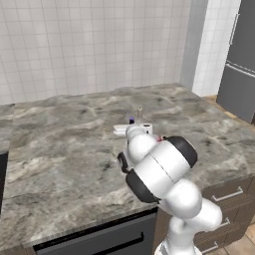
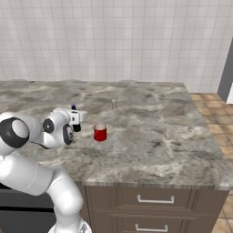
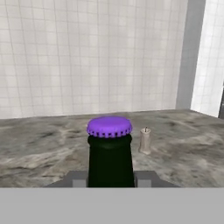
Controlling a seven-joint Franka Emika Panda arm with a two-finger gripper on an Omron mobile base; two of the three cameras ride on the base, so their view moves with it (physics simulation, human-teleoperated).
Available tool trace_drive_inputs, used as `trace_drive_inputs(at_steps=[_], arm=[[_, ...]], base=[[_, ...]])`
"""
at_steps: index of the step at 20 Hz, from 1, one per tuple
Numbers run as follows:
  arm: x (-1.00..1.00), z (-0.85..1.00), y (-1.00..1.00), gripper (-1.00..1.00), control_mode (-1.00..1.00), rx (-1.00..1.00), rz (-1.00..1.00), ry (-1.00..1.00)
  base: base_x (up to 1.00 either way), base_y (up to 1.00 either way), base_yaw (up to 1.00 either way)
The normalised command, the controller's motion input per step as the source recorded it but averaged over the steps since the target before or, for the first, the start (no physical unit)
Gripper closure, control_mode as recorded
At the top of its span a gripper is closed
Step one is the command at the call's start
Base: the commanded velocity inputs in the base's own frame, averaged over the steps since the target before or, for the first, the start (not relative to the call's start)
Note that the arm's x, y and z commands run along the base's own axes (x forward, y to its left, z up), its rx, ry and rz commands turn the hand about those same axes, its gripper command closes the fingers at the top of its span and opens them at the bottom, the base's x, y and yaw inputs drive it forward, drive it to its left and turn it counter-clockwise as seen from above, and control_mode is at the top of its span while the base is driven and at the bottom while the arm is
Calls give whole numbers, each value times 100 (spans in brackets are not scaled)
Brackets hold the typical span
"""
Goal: Open the cabinet directly in front. Then move the beer and the mug to the dining counter with the candle on it.
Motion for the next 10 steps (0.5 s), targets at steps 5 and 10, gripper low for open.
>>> trace_drive_inputs(at_steps=[5, 10], arm=[[0, 0, 0, -100, -100, 0, 0, 0], [0, 1, 0, -100, -100, 0, 0, 0]], base=[[0, 0, 0], [0, 0, 0]])
